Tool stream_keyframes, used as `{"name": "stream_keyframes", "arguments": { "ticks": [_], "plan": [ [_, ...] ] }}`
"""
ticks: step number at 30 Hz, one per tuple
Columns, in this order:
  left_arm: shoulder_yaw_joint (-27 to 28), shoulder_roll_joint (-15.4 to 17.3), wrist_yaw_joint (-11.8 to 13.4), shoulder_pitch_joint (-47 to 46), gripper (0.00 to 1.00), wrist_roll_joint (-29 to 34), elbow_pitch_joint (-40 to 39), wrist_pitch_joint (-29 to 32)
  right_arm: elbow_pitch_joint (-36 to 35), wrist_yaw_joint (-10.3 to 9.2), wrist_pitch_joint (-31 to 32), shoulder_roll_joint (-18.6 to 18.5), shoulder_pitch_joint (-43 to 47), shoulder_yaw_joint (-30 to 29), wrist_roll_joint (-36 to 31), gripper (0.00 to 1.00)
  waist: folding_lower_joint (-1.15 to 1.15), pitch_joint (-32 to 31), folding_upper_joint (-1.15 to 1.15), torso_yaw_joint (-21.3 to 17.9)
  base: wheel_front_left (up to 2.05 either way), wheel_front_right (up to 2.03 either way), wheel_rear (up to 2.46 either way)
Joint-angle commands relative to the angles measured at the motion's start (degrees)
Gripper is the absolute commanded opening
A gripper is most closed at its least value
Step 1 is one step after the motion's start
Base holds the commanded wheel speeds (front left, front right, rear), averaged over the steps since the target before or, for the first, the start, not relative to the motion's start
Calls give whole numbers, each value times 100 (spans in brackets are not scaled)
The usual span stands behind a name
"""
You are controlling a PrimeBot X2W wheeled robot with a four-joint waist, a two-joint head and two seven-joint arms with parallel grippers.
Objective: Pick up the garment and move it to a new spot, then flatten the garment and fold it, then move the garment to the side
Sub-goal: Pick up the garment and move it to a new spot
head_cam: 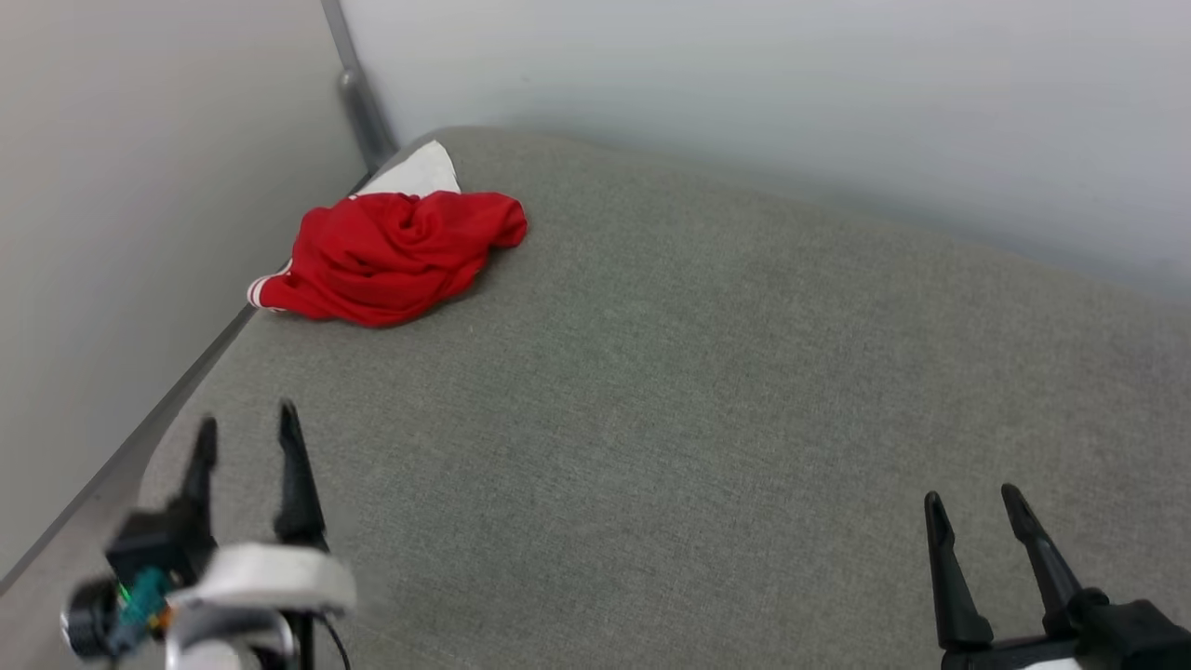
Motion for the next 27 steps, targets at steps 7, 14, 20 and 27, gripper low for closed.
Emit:
{"name": "stream_keyframes", "arguments": {
  "ticks": [7,14,20,27],
  "plan": [
    [629,399,-628,-1675,100,-351,508,-16,-237,-2,-11,0,-458,-69,-311,100,0,766,0,-185,0,0,0],
    [831,1095,-840,-3494,100,-554,1425,-15,-577,-2,-11,0,-924,-184,-668,100,0,1690,0,-417,0,0,0],
    [801,1890,-887,-4679,100,-804,2242,-15,-912,-2,-11,-1,-1345,-151,-949,100,0,2373,0,-695,0,0,0],
    [179,2850,-893,-5546,100,-1189,3145,480,-1325,-2,-11,-2,-1657,-123,-1182,100,0,2887,0,-969,0,0,0]
  ]
}}
